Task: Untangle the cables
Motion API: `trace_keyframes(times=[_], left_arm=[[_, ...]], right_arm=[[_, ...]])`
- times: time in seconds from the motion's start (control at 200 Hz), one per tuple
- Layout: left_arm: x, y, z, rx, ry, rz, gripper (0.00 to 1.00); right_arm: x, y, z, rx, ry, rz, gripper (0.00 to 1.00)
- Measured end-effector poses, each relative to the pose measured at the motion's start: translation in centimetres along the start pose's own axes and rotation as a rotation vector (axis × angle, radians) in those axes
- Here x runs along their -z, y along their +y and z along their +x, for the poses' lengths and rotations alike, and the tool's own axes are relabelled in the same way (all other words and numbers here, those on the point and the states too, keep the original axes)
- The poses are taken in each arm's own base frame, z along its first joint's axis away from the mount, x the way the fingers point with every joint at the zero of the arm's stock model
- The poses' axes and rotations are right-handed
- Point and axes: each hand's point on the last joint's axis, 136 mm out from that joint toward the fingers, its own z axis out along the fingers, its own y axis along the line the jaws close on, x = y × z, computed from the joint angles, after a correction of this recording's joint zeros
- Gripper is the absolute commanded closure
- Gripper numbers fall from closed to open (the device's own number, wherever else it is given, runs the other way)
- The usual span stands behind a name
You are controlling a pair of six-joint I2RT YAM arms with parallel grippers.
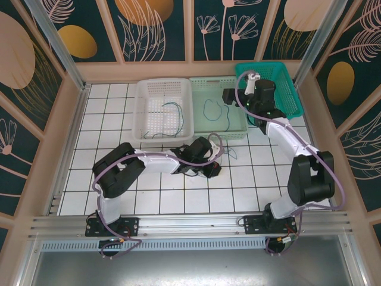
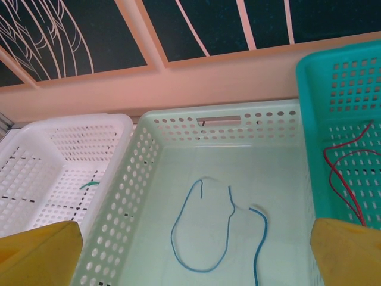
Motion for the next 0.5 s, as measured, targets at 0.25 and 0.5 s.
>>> trace_keyframes(times=[0.25,0.5], left_arm=[[3.0,1.6,-1.8,-0.131,-0.05,-0.188,1.0],[9.4,-1.4,-7.0,-0.289,-0.243,-0.233,1.0]], right_arm=[[4.4,0.4,1.1,0.003,-0.026,-0.003,0.01],[8.4,2.3,4.8,-0.03,-0.001,-0.115,0.15]])
